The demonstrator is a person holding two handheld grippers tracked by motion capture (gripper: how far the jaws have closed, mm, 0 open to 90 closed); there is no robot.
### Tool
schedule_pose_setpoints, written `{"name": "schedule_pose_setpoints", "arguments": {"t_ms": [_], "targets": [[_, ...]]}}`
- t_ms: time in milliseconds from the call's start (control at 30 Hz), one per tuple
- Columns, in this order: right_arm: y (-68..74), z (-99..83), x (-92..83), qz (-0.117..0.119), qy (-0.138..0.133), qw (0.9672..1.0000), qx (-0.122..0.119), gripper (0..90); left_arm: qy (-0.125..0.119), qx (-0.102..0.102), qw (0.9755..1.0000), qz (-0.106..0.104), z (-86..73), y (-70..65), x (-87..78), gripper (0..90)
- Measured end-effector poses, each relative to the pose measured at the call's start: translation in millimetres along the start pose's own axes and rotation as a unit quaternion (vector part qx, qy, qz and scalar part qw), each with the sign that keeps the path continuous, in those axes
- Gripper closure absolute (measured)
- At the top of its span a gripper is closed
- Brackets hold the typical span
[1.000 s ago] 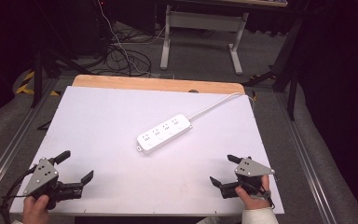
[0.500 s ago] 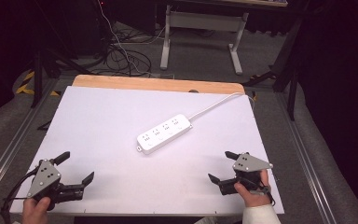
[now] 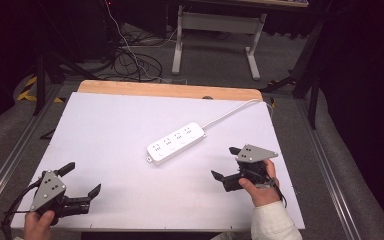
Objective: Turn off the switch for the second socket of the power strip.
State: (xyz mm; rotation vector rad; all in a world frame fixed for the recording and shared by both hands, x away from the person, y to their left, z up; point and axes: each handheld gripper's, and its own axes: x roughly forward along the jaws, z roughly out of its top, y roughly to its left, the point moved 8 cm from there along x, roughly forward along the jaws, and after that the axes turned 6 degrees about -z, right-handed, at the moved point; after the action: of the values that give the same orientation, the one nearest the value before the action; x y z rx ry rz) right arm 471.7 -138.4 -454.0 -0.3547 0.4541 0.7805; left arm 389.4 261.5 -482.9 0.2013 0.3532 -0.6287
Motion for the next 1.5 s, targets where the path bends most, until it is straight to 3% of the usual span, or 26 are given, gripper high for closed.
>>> {"name": "schedule_pose_setpoints", "arguments": {"t_ms": [167, 800, 1033, 1333, 1367, 1467, 1500], "targets": [[3.7, 21.6, 10.4, 0.006, -0.008, 0.9999, -0.002, 5.4, 0.002, 0.000, 1.0000, 0.003, -0.4, 1.1, -0.3, 2.1], [2.5, 63.8, 42.7, 0.016, -0.008, 0.9997, -0.015, 5.6, 0.003, 0.001, 1.0000, 0.001, -0.1, 0.7, 1.6, 2.1], [7.0, 69.4, 56.9, 0.015, -0.003, 0.9995, -0.028, 5.8, 0.003, 0.004, 1.0000, 0.002, 0.0, 1.2, 1.3, 2.1], [5.0, 72.5, 63.8, -0.008, -0.010, 0.9997, -0.020, 7.0, 0.003, 0.000, 1.0000, 0.000, -0.2, 0.7, 1.9, 2.1], [3.6, 72.4, 65.3, -0.017, -0.009, 0.9997, -0.015, 13.3, 0.004, 0.003, 1.0000, 0.000, -0.2, 0.7, 2.0, 2.1], [1.9, 72.7, 66.3, -0.026, -0.012, 0.9995, -0.011, 17.0, 0.004, 0.006, 1.0000, 0.002, 0.2, 1.0, 1.8, 2.1], [1.8, 73.9, 66.0, -0.024, -0.017, 0.9995, -0.010, 37.8, 0.004, 0.003, 1.0000, 0.000, 0.0, 0.2, 2.1, 2.1]]}}
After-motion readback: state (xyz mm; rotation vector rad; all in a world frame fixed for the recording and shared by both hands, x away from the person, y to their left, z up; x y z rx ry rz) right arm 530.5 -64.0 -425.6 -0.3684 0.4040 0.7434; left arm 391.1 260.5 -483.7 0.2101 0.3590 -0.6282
